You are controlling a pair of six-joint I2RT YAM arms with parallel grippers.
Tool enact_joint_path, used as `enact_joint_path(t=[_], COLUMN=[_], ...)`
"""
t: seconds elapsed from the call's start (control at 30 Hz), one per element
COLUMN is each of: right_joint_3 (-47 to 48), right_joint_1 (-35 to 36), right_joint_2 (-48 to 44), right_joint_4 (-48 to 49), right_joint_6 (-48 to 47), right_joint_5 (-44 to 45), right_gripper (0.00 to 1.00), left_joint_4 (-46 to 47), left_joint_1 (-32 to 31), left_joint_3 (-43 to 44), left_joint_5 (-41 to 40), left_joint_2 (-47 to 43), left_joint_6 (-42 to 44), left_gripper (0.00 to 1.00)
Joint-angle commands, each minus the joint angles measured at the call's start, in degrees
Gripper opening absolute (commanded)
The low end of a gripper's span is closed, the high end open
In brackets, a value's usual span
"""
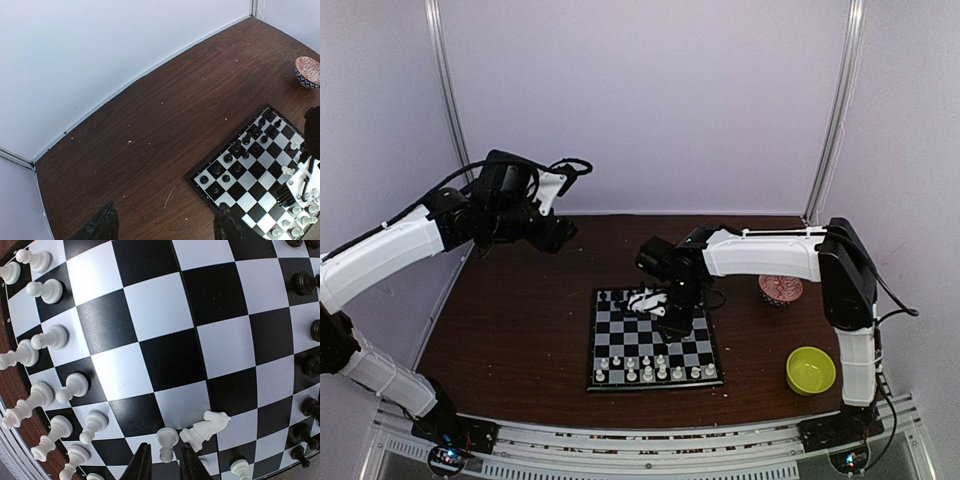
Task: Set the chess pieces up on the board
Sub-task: Pick up the pawn from the chessboard, then place the pawn at f2.
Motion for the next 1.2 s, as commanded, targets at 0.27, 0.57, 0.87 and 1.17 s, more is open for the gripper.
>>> enact_joint_path(t=[0.27,0.57,0.87,1.17], right_joint_3=[-0.96,-1.26,-6.11,-6.5], right_joint_1=[0.42,0.6,1.53,3.14], right_joint_2=[1.01,-0.19,-6.16,-5.07], right_joint_4=[-0.69,-1.11,-0.13,-0.55], right_joint_6=[-0.1,-0.58,-2.32,-2.99], right_joint_5=[0.12,-0.13,-2.83,-3.62], right_gripper=[0.22,0.1,0.06,0.06], left_joint_4=[1.33,1.19,1.13,1.01], left_joint_1=[-0.19,-0.16,-0.17,-0.16], left_joint_3=[0.98,1.01,1.18,1.18], left_joint_5=[0.72,1.05,1.55,1.66], left_joint_2=[0.62,0.62,0.87,1.0], left_joint_6=[0.48,0.49,0.29,0.21], left_gripper=[0.66,0.67,0.67,0.67])
